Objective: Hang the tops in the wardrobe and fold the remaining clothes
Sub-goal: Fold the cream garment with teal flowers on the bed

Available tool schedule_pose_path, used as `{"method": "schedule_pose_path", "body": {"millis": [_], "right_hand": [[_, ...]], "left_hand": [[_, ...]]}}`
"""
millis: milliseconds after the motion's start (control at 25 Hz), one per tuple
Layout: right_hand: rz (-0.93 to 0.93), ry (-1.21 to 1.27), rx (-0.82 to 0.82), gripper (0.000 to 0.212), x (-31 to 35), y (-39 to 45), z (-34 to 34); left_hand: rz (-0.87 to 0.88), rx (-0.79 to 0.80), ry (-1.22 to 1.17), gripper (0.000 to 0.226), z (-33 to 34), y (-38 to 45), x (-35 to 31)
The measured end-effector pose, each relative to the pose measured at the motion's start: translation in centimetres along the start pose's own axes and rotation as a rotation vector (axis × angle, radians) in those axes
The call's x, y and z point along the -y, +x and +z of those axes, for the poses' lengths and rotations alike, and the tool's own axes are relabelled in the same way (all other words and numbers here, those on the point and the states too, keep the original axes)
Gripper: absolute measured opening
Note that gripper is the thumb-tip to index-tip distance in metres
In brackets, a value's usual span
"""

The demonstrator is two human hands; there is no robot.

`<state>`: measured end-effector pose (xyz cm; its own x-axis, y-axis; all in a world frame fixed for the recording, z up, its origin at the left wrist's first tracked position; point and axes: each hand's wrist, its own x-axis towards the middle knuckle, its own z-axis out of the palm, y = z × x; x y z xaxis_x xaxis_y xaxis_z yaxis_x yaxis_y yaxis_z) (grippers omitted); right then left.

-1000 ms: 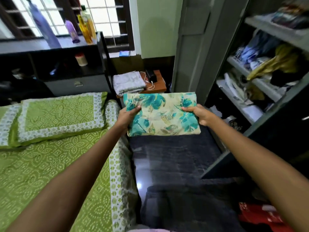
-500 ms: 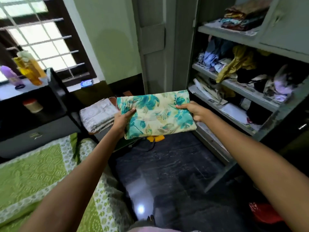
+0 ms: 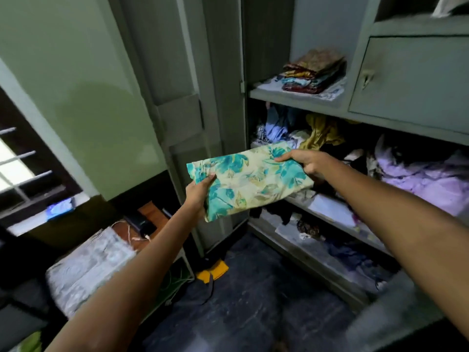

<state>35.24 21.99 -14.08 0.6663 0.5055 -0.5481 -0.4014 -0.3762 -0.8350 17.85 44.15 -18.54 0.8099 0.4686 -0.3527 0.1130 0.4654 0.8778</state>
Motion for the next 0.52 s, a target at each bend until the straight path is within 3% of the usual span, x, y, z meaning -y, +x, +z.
{"method": "schedule_pose_path", "body": {"millis": [80,160,360,520], "right_hand": [[-0.091,0.12,0.033,0.02,3.7,1.7,-3.5],[-0.212,0.321,0.067,0.045,6.9,3.3,-7.4],[-0.578,0.758,0.248,0.083,12.8,8.3,-14.0],[-0.853,0.915,0.289,0.087,19.3,12.9,-17.1]], "left_hand": [[0.005,0.033,-0.031,0.02,3.1,4.3,-2.2],[0.003,0.068,-0.079,0.023,6.5,8.6,-4.6],[0.003,0.168,-0.221,0.037,15.2,18.9,-10.0],[0.061,0.249,-0.263,0.043,23.8,27.0,-14.8]]}}
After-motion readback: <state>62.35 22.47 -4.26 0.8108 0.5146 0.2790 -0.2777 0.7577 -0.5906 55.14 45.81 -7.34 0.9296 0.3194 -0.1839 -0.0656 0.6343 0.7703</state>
